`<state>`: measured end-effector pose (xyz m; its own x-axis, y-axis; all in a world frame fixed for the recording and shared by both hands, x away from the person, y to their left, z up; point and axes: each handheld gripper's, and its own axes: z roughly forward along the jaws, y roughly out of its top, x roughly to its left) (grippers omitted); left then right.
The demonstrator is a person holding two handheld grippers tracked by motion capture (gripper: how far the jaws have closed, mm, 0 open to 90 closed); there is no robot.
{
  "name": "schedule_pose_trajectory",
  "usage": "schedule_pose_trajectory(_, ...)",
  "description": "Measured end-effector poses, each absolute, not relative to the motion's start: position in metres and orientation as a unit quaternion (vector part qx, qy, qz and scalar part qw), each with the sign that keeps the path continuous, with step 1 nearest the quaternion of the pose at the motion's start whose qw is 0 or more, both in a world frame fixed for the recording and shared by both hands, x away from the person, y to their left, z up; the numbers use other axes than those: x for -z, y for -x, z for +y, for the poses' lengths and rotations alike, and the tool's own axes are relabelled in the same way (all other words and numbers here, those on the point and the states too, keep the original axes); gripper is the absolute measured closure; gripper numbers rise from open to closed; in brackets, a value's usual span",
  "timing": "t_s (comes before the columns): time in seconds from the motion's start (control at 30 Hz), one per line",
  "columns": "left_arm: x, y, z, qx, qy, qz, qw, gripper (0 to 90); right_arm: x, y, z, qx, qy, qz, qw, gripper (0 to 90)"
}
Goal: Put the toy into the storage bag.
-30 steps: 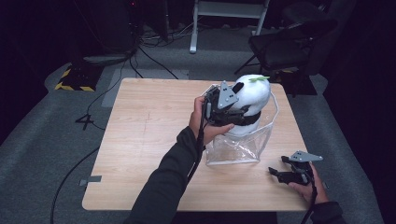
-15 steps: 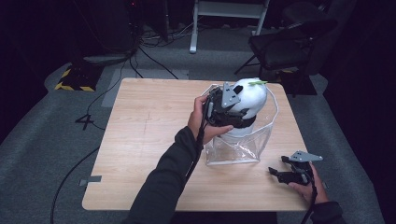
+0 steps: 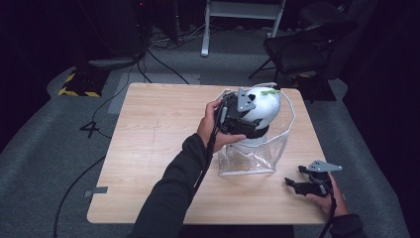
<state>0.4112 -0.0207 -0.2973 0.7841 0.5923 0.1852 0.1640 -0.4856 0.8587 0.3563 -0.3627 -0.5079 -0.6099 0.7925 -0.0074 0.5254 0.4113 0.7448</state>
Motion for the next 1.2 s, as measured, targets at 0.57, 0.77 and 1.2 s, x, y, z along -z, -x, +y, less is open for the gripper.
schedule_pose_trajectory(0.57, 0.303, -0.415, -0.019, -0.217, -0.856, 0.219, 0.416, 20.8, 0.508, -0.356, -0.363, -0.364, -0.402, 0.82, 0.184, 19.5)
schedule_pose_trajectory(0.77, 0.307, -0.416, -0.019, -0.211, -0.862, 0.215, 0.407, 20.6, 0.508, -0.356, -0.363, -0.364, -0.402, 0.82, 0.184, 19.5)
schedule_pose_trajectory(1.2, 0.309, -0.418, -0.023, -0.201, -0.878, 0.213, 0.377, 20.1, 0.508, -0.356, -0.363, -0.364, -0.402, 0.82, 0.184, 19.6)
